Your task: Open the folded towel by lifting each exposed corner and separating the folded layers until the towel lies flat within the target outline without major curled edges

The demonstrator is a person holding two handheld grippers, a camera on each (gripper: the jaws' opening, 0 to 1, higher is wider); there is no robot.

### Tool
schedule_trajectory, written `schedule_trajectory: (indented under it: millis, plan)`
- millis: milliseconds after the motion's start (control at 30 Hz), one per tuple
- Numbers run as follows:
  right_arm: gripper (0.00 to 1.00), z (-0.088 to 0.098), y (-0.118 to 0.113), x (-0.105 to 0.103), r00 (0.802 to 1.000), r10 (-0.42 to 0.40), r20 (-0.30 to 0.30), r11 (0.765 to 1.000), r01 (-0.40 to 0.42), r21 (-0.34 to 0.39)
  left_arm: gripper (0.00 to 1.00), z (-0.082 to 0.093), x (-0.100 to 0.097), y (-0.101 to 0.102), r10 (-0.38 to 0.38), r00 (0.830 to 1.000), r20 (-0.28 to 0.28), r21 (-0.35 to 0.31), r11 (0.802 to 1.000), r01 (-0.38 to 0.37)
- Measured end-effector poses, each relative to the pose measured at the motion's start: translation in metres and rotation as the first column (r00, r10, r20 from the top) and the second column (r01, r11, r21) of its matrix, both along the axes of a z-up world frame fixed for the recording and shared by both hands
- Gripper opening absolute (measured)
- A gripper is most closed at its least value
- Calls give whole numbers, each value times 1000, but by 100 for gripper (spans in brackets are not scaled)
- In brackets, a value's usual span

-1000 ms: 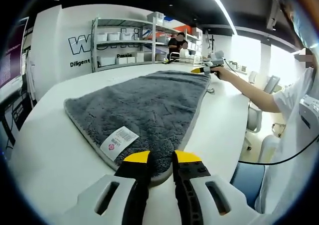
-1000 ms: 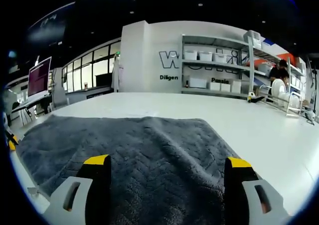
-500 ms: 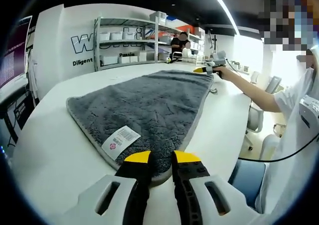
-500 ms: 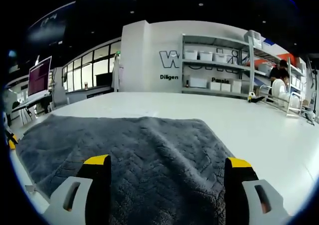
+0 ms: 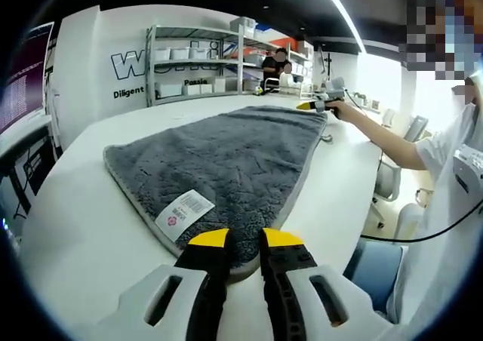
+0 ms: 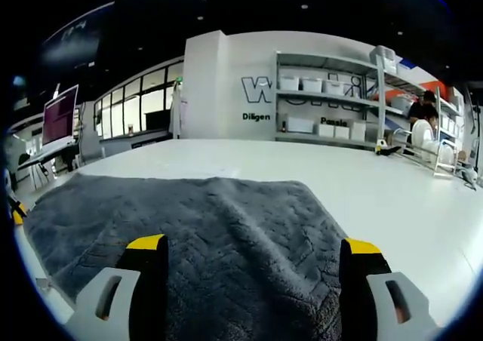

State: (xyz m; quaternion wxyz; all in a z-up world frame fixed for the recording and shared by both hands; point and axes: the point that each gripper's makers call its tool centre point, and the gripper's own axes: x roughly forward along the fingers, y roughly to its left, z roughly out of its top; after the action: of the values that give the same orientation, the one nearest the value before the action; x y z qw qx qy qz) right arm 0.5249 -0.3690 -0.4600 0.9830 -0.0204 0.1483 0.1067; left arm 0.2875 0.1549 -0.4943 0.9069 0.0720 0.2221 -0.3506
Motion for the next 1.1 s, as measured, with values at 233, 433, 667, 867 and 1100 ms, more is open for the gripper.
schedule_trajectory:
  millis: [233, 433, 667, 867, 1100]
  plan:
    - [96, -1, 1, 0, 1000, 2, 0, 1000, -2, 0, 14, -1, 0, 5, 7, 1000, -7, 2, 1000, -7]
    - [96, -2, 1, 0, 1000, 2, -1, 1000, -2, 1, 14, -1, 0, 13, 23, 1000, -10, 8, 1000, -23]
    - [96, -3, 2, 0, 1000, 5, -3, 1000, -5, -3, 16, -1, -1, 13, 30, 1000, -9, -14, 999, -30]
    - [96, -4, 3, -1, 1000, 7, -6, 1000, -7, -7, 22, 1, -4, 10, 22, 1000, -9, -21, 1000, -22]
    - [96, -4, 3, -1, 1000, 8, -7, 1000, -8, -7, 32, 4, -6, 12, 36, 999, 20, -15, 999, -36]
